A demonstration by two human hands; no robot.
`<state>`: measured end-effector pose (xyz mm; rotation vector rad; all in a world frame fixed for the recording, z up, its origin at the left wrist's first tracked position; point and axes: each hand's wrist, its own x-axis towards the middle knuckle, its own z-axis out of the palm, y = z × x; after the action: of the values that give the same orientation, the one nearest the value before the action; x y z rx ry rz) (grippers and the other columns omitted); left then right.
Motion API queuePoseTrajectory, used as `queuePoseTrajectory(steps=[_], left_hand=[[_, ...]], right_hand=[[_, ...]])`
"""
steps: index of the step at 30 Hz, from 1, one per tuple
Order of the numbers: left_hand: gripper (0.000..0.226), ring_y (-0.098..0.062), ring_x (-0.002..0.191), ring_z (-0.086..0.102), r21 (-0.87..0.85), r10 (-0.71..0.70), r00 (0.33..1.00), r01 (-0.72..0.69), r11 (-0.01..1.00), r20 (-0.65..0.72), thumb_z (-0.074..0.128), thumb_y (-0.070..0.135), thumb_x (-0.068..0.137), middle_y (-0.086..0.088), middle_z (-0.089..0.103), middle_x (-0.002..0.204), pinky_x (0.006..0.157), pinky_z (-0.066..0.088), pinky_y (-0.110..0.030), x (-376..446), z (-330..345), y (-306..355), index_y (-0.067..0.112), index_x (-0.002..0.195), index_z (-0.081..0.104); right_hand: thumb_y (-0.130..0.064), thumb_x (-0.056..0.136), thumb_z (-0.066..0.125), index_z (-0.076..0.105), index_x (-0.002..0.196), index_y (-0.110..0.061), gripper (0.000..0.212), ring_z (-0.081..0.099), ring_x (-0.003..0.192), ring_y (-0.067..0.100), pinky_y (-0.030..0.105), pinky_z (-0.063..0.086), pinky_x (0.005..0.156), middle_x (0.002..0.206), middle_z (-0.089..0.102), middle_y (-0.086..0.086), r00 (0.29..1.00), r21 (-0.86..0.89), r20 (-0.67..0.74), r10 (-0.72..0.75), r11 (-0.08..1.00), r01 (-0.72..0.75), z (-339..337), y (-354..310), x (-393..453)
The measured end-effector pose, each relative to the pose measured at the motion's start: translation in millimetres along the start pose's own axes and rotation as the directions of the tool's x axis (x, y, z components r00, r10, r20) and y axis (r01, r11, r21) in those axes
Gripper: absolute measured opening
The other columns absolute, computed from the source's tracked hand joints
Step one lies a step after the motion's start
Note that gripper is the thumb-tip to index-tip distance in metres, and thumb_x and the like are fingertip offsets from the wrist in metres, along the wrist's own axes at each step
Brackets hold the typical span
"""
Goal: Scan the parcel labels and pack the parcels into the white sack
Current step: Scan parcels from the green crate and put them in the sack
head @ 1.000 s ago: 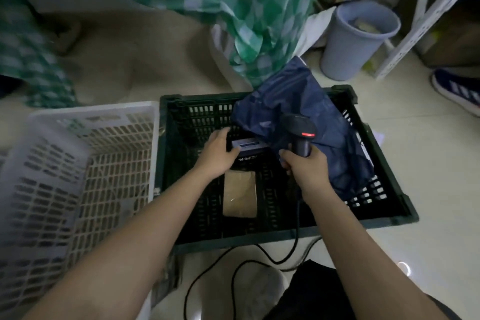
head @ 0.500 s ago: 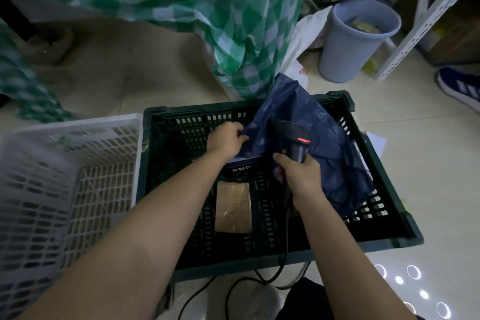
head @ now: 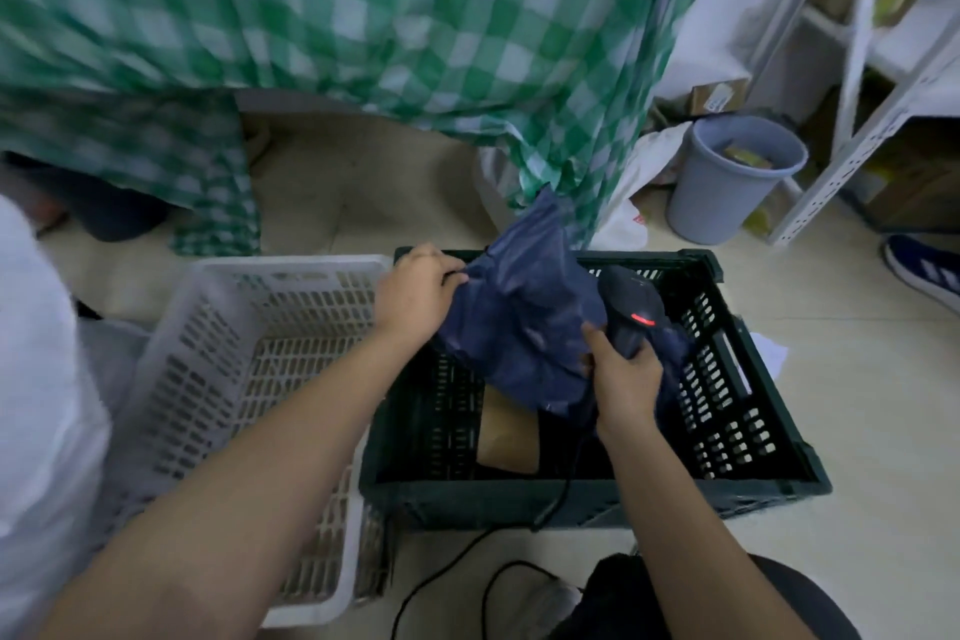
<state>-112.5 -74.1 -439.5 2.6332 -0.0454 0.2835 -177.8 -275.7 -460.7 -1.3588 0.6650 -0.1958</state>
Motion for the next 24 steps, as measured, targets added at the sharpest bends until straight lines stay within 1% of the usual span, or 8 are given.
queuePoseTrajectory(steps=[2, 5, 8, 11, 16, 18, 21, 24], left_hand=[[0.023, -0.032, 0.097, 0.060, 0.040, 0.034, 0.999, -0.032, 0.999, -0.040, 0.057, 0.032, 0.094, -0.008, 0.059, 0.105, 0.074, 0.046, -0.037, -4, -28, 3, 0.022, 0.107, 0.073], [0.023, -0.030, 0.092, 0.059, 0.103, 0.112, 0.979, -0.095, 0.990, -0.169, 0.055, 0.031, 0.095, -0.006, 0.058, 0.103, 0.069, 0.044, -0.036, -16, -86, 9, 0.023, 0.105, 0.073], [0.020, -0.026, 0.086, 0.058, 0.136, 0.275, 0.893, -0.242, 0.961, -0.356, 0.057, 0.023, 0.094, -0.004, 0.059, 0.099, 0.060, 0.044, -0.034, -31, -148, 11, 0.020, 0.105, 0.074], [0.020, -0.024, 0.083, 0.059, 0.163, 0.355, 0.854, -0.316, 0.935, -0.381, 0.056, 0.014, 0.094, -0.007, 0.061, 0.103, 0.058, 0.042, -0.029, -62, -184, -4, 0.011, 0.105, 0.073], [0.015, -0.033, 0.090, 0.060, 0.039, 0.204, 0.965, -0.200, 0.979, -0.166, 0.058, 0.001, 0.089, -0.015, 0.059, 0.107, 0.076, 0.051, -0.046, -142, -168, -65, 0.002, 0.098, 0.071], [0.016, -0.034, 0.094, 0.060, -0.002, 0.132, 0.986, -0.133, 0.991, -0.106, 0.058, -0.001, 0.088, -0.017, 0.060, 0.108, 0.082, 0.049, -0.043, -172, -157, -81, 0.001, 0.098, 0.070], [0.016, -0.033, 0.099, 0.058, -0.082, 0.015, 0.996, -0.022, 0.996, -0.090, 0.059, -0.001, 0.087, -0.018, 0.057, 0.111, 0.089, 0.044, -0.035, -199, -148, -94, -0.001, 0.099, 0.071], [0.019, -0.029, 0.105, 0.056, -0.108, -0.083, 0.994, 0.074, 0.991, -0.077, 0.060, -0.001, 0.086, -0.017, 0.055, 0.116, 0.092, 0.041, -0.032, -206, -144, -107, 0.004, 0.099, 0.072]], right_hand=[[-0.021, 0.085, 0.074, 0.063, 0.094, -0.017, 0.014, 0.064, 0.082, 0.019, 0.035, 0.053, 0.076, 0.087, 0.069, 0.002, 0.999, 0.005, 0.022, -0.040, 0.999, 0.040, 8, -10, -18], [-0.016, 0.086, 0.072, 0.062, 0.089, -0.014, 0.011, 0.059, 0.064, 0.017, 0.031, 0.050, 0.062, 0.077, 0.065, 0.005, 0.993, 0.066, 0.054, -0.105, 0.993, 0.101, 18, -38, -53], [-0.015, 0.088, 0.070, 0.060, 0.098, -0.009, 0.016, 0.056, 0.052, 0.010, 0.023, 0.047, 0.048, 0.071, 0.061, 0.004, 0.985, 0.141, 0.070, -0.158, 0.979, 0.147, 21, -67, -88], [-0.017, 0.088, 0.071, 0.059, 0.102, -0.009, 0.020, 0.057, 0.055, 0.011, 0.023, 0.048, 0.051, 0.075, 0.062, 0.006, 0.973, 0.213, 0.059, -0.223, 0.955, 0.206, 19, -81, -122], [-0.017, 0.087, 0.072, 0.060, 0.103, -0.012, 0.020, 0.063, 0.073, 0.016, 0.029, 0.047, 0.059, 0.080, 0.065, 0.002, 0.972, 0.070, 0.189, -0.136, 0.990, 0.125, 15, -60, -159], [-0.018, 0.086, 0.072, 0.061, 0.103, -0.012, 0.021, 0.064, 0.083, 0.022, 0.031, 0.047, 0.061, 0.085, 0.066, 0.004, 0.966, -0.044, 0.249, -0.067, 0.996, 0.081, 18, -38, -168], [-0.018, 0.087, 0.071, 0.062, 0.100, -0.010, 0.018, 0.062, 0.083, 0.026, 0.037, 0.050, 0.070, 0.089, 0.065, 0.011, 0.964, -0.199, 0.264, 0.015, 0.979, 0.039, 22, -1, -181], [-0.017, 0.088, 0.069, 0.059, 0.099, -0.012, 0.016, 0.061, 0.079, 0.023, 0.032, 0.048, 0.061, 0.089, 0.064, 0.009, 0.952, -0.240, 0.290, 0.100, 0.970, -0.028, 23, 28, -193]])
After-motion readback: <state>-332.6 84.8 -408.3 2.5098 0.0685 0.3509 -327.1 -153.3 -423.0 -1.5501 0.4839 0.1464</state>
